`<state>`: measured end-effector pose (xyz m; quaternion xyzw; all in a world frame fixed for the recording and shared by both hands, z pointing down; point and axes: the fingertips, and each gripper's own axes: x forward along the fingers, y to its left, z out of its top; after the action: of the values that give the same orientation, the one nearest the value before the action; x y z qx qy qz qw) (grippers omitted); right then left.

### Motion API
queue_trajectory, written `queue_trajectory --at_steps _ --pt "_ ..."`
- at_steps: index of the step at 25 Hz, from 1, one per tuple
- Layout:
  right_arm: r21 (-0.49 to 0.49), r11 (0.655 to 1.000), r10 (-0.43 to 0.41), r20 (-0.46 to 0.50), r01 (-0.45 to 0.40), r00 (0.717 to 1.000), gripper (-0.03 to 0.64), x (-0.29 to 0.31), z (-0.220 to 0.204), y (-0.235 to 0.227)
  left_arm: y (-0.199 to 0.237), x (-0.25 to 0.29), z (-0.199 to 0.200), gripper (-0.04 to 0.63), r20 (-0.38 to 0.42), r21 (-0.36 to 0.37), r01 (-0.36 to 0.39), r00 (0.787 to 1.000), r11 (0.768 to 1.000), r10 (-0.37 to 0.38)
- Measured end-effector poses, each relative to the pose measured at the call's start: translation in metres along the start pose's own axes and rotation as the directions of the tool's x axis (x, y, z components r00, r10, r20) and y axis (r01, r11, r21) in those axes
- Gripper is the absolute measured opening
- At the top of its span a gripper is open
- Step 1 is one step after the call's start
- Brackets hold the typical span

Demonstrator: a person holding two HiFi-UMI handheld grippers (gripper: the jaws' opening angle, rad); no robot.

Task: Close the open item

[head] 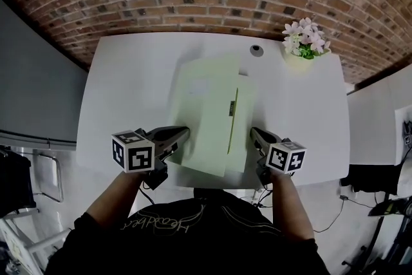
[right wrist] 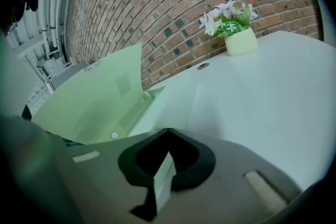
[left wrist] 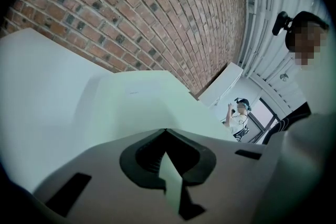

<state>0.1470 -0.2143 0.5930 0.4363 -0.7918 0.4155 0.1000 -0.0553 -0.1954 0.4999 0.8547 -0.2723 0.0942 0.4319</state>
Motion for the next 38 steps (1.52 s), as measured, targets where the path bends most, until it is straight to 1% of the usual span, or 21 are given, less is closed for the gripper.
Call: queue_trajectory --at_steps 9,20,27,38 --pt "0.013 1.0 0.013 0.009 -0.013 1.0 0.003 0.001 -0.001 0.0 0.0 0.018 -0.012 0.002 -0.075 0.03 -0.032 0.997 0.999 0.034" --pt "0.031 0.999 0.03 0.014 -0.031 0.999 0.003 0.002 -0.004 0.0 0.001 0.033 -0.026 0.002 -0.159 0.077 -0.065 0.984 0.995 0.077" --pt "0.038 0.998 0.039 0.02 -0.04 0.999 0.003 0.002 -0.004 0.001 0.003 0.045 -0.035 0.002 -0.21 0.142 -0.095 0.97 0.985 0.124" --pt "0.05 0.998 0.046 0.023 -0.047 0.999 0.003 0.002 -0.006 0.0 0.012 0.057 -0.038 0.002 -0.262 0.206 -0.15 0.944 0.967 0.202"
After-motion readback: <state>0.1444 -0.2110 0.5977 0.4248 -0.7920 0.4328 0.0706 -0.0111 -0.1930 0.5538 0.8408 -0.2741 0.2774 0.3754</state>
